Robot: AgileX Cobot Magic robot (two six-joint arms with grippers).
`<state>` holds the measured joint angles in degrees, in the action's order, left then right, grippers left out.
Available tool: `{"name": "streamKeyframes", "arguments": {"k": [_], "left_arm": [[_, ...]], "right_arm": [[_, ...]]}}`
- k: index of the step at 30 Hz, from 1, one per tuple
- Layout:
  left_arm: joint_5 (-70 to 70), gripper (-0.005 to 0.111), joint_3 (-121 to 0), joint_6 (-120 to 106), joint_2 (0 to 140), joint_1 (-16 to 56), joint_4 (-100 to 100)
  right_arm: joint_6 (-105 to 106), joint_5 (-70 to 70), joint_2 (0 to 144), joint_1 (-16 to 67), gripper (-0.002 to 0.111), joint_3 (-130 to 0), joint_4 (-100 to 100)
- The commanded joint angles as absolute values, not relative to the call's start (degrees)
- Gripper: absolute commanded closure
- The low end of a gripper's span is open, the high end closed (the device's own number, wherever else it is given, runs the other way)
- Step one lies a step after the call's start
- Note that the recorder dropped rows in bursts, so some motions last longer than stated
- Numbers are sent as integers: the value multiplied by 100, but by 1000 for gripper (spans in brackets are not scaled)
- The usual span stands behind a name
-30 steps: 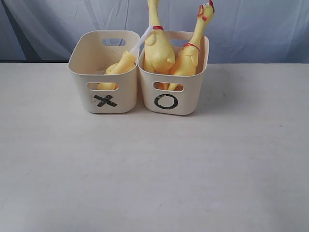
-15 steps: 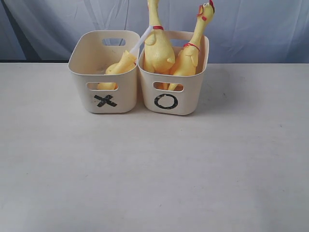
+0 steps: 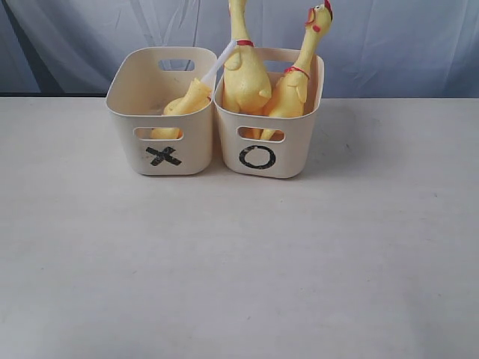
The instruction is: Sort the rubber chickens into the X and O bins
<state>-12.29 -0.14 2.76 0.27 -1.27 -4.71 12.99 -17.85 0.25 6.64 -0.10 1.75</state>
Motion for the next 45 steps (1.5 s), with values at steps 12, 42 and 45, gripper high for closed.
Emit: {"name": "streamKeyframes", "arguments": {"k": [12,42,45], "left_arm": [[-1188,107,0,284,0,-159,-432],[-1165,107,0,284,0,-159,-432],[-1165,107,0,284,0,-159,-432]], "right_arm": [[1630,-1739,0,644,108,0,0],[1450,-1760,0,673,108,0,31],[1450,-1760,0,782,108,0,41]]}}
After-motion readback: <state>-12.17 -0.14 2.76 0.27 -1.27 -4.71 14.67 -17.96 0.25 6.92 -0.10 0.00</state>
